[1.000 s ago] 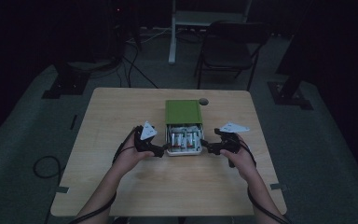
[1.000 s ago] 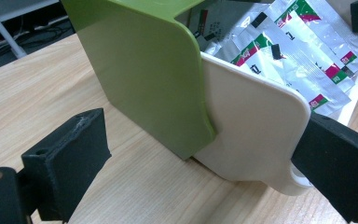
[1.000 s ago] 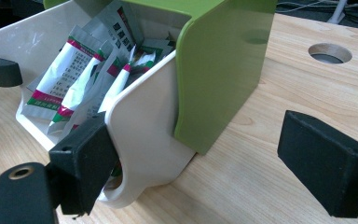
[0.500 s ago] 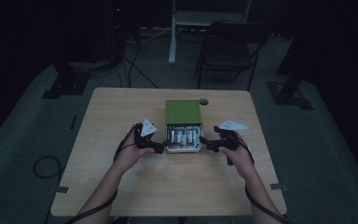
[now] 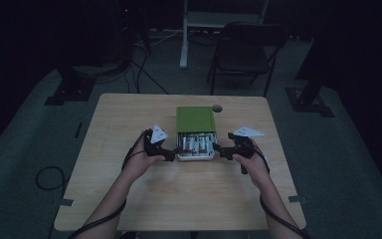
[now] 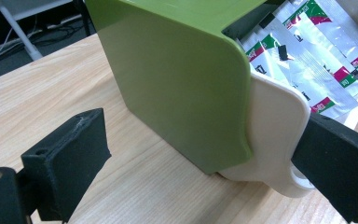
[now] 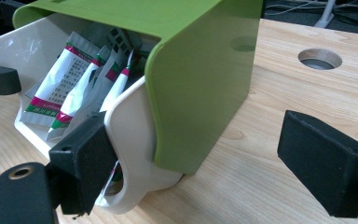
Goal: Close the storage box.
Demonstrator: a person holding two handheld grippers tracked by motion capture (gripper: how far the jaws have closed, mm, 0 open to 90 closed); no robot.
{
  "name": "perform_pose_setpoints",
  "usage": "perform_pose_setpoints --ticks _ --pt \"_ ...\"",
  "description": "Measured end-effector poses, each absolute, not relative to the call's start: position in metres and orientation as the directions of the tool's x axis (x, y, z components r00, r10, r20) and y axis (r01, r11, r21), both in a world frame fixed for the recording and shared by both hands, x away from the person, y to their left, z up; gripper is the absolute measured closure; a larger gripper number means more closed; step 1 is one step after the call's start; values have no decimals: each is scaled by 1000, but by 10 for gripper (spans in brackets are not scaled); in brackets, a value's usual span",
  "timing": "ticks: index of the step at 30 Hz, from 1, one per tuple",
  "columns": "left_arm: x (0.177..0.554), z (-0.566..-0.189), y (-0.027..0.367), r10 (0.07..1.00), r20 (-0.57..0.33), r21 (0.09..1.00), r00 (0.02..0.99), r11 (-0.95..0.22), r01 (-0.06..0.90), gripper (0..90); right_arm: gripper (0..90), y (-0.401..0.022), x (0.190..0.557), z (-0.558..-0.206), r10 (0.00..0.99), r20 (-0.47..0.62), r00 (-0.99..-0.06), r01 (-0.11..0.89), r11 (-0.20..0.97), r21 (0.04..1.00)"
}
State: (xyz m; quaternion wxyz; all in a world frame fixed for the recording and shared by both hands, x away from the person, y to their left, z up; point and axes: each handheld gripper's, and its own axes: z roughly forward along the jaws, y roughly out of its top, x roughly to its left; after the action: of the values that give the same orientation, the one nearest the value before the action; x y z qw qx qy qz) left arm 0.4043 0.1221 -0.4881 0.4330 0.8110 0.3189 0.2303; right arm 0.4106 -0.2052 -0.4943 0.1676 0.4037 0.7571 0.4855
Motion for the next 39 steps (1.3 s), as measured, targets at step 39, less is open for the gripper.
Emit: perform_pose_setpoints --ticks 39 --pt "425 -487 119 771 103 848 628 -398 350 33 120 -199 430 -493 821 138 -553 471 172 865"
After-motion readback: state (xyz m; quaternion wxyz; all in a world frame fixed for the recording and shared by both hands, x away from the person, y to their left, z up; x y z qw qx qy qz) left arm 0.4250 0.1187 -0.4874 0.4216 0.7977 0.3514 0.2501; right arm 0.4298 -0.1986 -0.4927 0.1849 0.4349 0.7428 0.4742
